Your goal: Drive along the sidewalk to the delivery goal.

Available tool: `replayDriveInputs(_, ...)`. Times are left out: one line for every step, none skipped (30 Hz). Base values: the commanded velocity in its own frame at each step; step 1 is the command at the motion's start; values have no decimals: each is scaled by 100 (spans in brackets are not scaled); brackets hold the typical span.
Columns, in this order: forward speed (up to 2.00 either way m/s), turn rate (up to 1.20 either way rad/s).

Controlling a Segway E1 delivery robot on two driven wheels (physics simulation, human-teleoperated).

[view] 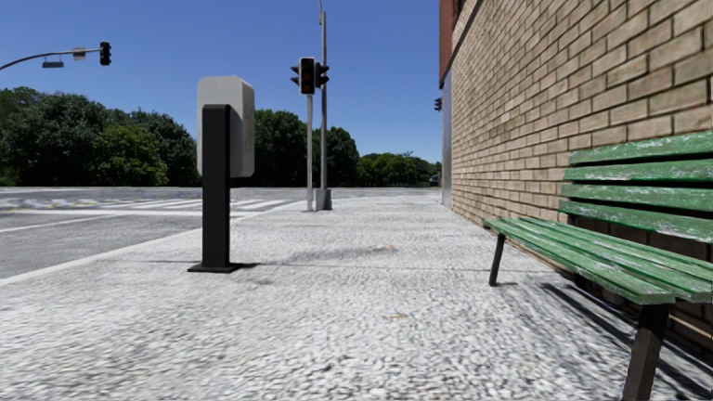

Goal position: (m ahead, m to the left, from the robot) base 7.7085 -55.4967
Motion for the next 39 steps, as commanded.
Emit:
replayDriveInputs(200,0)
replayDriveInputs(200,0)
replayDriveInputs(200,0)
replayDriveInputs(200,0)
replayDriveInputs(200,-1)
replayDriveInputs(200,-1)
replayDriveInputs(200,-2)
replayDriveInputs(200,-4)
replayDriveInputs(200,-11)
replayDriveInputs(200,-11)
replayDriveInputs(200,-20)
replayDriveInputs(200,-23)
replayDriveInputs(200,-24)
replayDriveInputs(200,-24)
replayDriveInputs(200,-24)
replayDriveInputs(200,-24)
replayDriveInputs(200,-24)
replayDriveInputs(200,-24)
replayDriveInputs(200,-24)
replayDriveInputs(200,-24)
replayDriveInputs(200,-24)
replayDriveInputs(200,-24)
replayDriveInputs(200,-24)
replayDriveInputs(200,-25)
replayDriveInputs(200,-25)
replayDriveInputs(200,-26)
replayDriveInputs(200,-26)
replayDriveInputs(200,-26)
replayDriveInputs(200,-26)
replayDriveInputs(200,-26)
replayDriveInputs(200,-26)
replayDriveInputs(200,-26)
replayDriveInputs(200,-26)
replayDriveInputs(200,-26)
replayDriveInputs(200,-26)
replayDriveInputs(200,-26)
replayDriveInputs(200,-26)
replayDriveInputs(200,-26)
replayDriveInputs(200,-26)
